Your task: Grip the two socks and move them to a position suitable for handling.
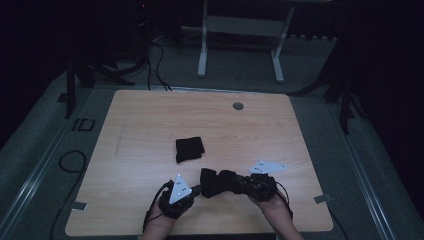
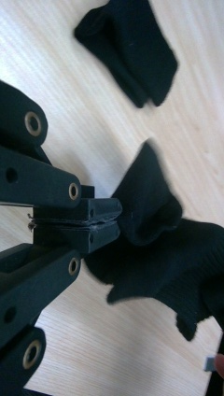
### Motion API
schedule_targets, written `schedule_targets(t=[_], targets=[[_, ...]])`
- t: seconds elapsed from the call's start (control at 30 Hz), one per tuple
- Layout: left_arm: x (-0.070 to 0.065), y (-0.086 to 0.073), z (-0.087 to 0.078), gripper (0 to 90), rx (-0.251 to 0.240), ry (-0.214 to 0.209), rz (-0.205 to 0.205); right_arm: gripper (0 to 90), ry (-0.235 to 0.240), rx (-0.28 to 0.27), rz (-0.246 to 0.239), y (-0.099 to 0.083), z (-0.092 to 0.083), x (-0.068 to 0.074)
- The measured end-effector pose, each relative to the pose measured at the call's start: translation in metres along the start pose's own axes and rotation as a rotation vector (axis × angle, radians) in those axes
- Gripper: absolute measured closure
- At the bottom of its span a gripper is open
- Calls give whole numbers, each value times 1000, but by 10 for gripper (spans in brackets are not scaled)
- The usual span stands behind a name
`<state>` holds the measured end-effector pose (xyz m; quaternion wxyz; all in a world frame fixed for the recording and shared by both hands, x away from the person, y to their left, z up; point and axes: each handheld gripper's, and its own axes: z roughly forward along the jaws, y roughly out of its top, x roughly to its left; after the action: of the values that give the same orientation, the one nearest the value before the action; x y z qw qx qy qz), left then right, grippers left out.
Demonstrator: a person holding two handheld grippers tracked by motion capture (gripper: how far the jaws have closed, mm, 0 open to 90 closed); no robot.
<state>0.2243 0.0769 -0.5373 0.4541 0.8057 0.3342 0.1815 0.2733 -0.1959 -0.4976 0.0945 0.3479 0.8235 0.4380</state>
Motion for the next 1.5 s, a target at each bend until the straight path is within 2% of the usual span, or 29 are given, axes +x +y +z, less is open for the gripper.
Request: schedule_targets(t=[0.07,0.1,0.13,0.2,0.23,0.27,0.47,0.5,0.53,0.57,0.6,0.63,0.7,0.73,0.8,0.83,0.87,0.93,0.97,1.0,1.03,1.1,1.13,1.17,1.2,1.27,1.4,1.43,1.5], targets=[[2,-3,1,872,6,-15,-20,843,-2,11,30,-6,-1,-7],[4,-4,2,861,17,-32,-34,843,-23,17,35,-9,-2,-11],[4,-4,2,819,23,-33,-36,843,-39,24,45,-13,-4,-16],[3,-5,1,824,16,-23,-35,843,-49,28,54,-15,-5,-20],[2,-7,1,843,31,-13,-29,843,-82,40,86,-24,-9,-32],[2,-8,1,847,39,-8,-26,843,-88,42,97,-27,-10,-36],[7,-9,7,871,75,-24,-40,832,-97,144,123,-43,-8,-55],[7,-8,9,868,78,-28,-39,806,-92,163,131,-45,-7,-58],[7,-8,10,858,81,-24,-35,730,-99,182,135,-47,-7,-60],[7,-8,10,858,81,-24,-35,730,-99,182,135,-47,-7,-60],[7,-8,10,858,81,-24,-35,730,-124,185,142,-49,-8,-63],[9,-5,13,858,80,-31,-36,567,-166,184,170,-52,-11,-69],[11,-1,17,857,77,-39,-30,502,-206,168,179,-52,-16,-73],[12,1,18,821,67,-48,-27,471,-229,141,194,-50,-22,-75],[12,1,18,816,67,-48,-27,454,-233,123,203,-48,-26,-76],[16,12,27,763,20,-90,-5,483,-246,81,207,-43,-37,-75],[17,16,31,763,10,-93,4,612,-237,67,193,-41,-41,-73],[19,25,40,796,4,-88,27,808,-227,59,150,-39,-45,-65],[19,29,45,837,0,-84,40,873,-224,62,136,-39,-44,-61],[19,33,51,863,6,-72,59,898,-217,70,127,-40,-43,-59],[19,36,58,892,10,-71,78,900,-217,78,120,-41,-41,-57],[16,42,71,897,28,-42,131,900,-212,94,121,-45,-37,-57],[16,45,79,897,37,-47,145,900,-206,105,126,-47,-35,-57],[16,45,79,898,37,-47,145,900,-206,105,126,-47,-35,-57],[17,49,89,898,46,-41,148,900,-209,116,123,-49,-33,-58],[20,52,104,899,70,-54,142,900,-210,139,116,-53,-28,-59],[25,51,129,899,175,-28,176,900,-211,180,109,-59,-21,-61],[26,50,132,899,199,-26,179,900,-211,195,105,-61,-19,-62],[29,47,132,899,200,-21,170,900,-216,219,104,-67,-15,-64]])
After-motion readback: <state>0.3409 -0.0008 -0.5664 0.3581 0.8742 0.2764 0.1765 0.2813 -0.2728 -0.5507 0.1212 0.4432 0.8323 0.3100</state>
